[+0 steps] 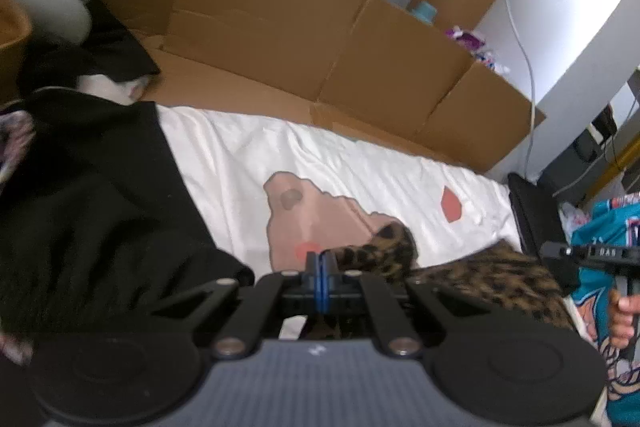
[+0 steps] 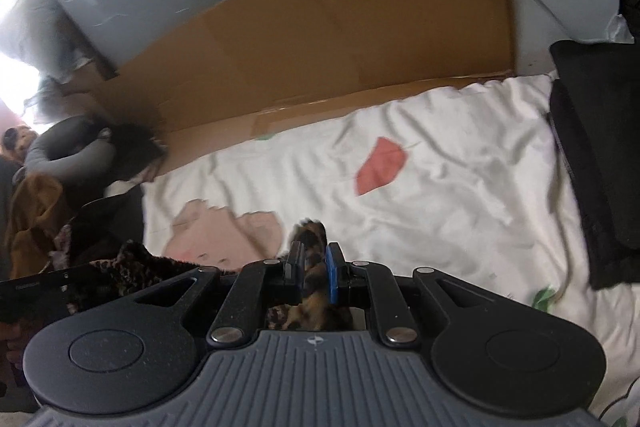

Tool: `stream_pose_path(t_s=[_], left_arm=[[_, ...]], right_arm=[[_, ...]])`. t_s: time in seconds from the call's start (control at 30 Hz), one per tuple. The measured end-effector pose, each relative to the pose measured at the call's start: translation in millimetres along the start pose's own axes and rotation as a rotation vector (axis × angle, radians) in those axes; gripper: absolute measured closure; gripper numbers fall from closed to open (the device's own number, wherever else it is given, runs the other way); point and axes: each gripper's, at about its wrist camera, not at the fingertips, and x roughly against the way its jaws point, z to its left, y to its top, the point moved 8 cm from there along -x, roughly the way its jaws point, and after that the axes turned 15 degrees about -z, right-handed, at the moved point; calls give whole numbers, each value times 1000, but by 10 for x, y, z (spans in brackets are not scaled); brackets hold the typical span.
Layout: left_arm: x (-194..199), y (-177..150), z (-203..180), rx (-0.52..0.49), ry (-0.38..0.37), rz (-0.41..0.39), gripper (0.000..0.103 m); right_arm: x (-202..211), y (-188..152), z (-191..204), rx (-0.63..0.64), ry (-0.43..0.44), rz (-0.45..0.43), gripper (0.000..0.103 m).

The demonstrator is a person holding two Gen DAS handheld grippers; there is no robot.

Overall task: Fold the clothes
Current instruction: 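Lower the garment onto the bed sheet with both tools, spreading it flat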

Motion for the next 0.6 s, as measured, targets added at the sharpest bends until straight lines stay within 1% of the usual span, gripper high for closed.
stream_pose_path(t_s=[0.17, 0.27, 0.3, 0.37, 0.4, 0.43, 0.5, 0.53, 0.6], left_arm=[[-282, -151, 167, 0, 36, 62, 100], [-306, -195, 272, 5, 69, 85, 98], [-292, -160, 278, 5, 63, 77, 97], [-263, -90, 291, 6, 51, 62, 92], [-248, -55, 297, 7, 46, 54, 86], [-237, -20, 301, 6, 40, 47, 78], [-276, 57, 267, -29, 34, 35, 72], [-300, 92, 248, -45, 30, 30, 70], [-439, 85, 187, -68, 9, 48, 70]], right_arm=[[-249, -3, -252, 12, -50, 30, 92], [-365, -75, -371, 3, -92, 53, 90], [-397, -109, -401, -5, -97, 64, 88], [-452, -184, -449, -21, -101, 85, 73], [-471, -226, -451, -20, -100, 93, 56], [-490, -268, -451, -17, -99, 102, 52], [-548, -349, -441, 6, -97, 129, 52], [-578, -390, -436, 18, -95, 143, 52], [-638, -448, -452, 41, -112, 161, 49]])
